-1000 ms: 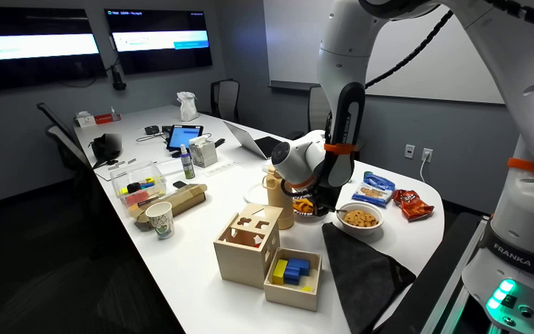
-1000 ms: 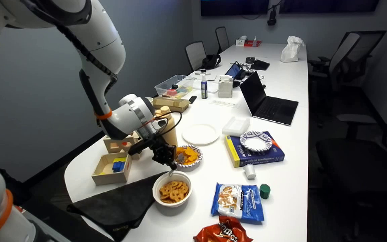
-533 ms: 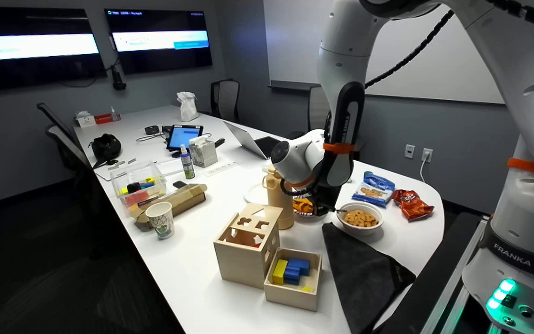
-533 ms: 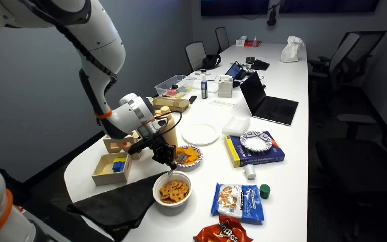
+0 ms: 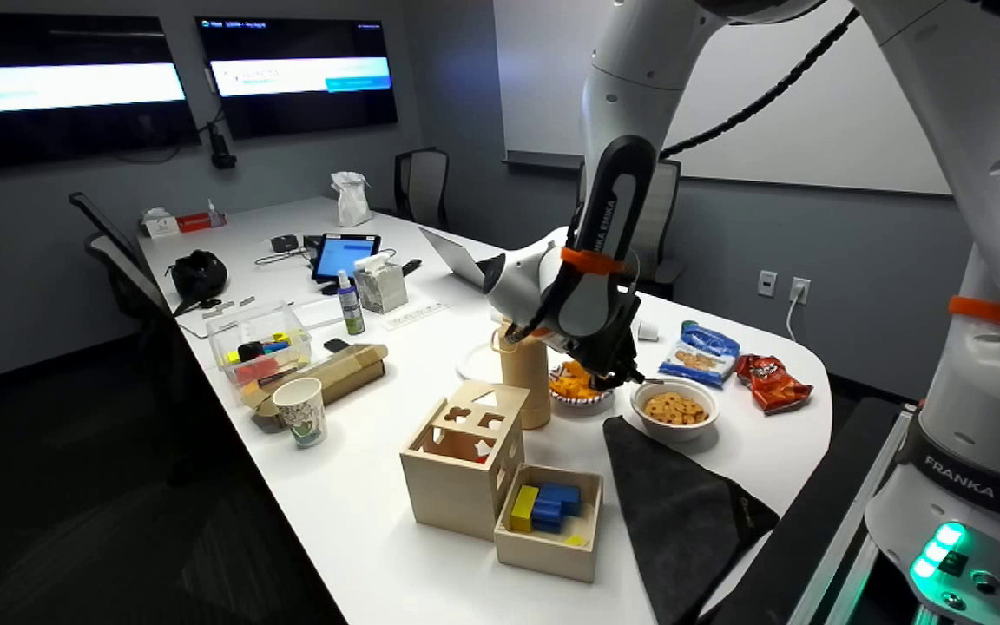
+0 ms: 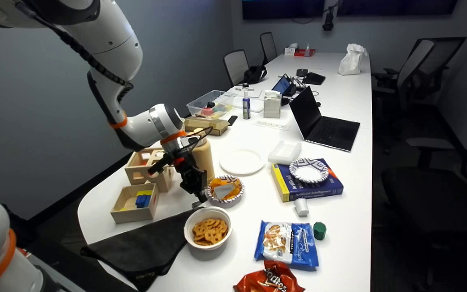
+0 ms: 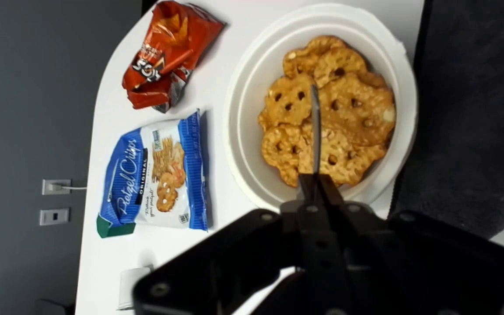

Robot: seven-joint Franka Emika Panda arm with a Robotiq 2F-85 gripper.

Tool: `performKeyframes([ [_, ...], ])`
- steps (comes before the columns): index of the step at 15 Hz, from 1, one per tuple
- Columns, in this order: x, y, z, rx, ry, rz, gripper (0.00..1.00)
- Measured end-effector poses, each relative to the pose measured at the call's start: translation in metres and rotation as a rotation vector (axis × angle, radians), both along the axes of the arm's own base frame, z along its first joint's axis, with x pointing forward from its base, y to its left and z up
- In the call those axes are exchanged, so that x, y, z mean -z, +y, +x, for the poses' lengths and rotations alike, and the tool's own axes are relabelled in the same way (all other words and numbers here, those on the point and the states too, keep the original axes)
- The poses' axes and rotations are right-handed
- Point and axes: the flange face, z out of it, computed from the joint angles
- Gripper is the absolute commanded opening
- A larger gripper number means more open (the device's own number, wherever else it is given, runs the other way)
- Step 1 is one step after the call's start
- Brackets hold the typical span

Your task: Stir inside the white bowl with the kitchen utensil

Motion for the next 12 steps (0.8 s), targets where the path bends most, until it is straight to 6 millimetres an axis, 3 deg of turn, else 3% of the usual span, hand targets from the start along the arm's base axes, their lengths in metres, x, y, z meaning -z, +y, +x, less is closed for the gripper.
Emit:
performKeyframes([
  [5,-0.015,0.007,0.024,0.020,0.114,-0.038,0.01],
  [12,-0.013,0.004,0.042,-0.045,0.285,-0.016,0.01],
])
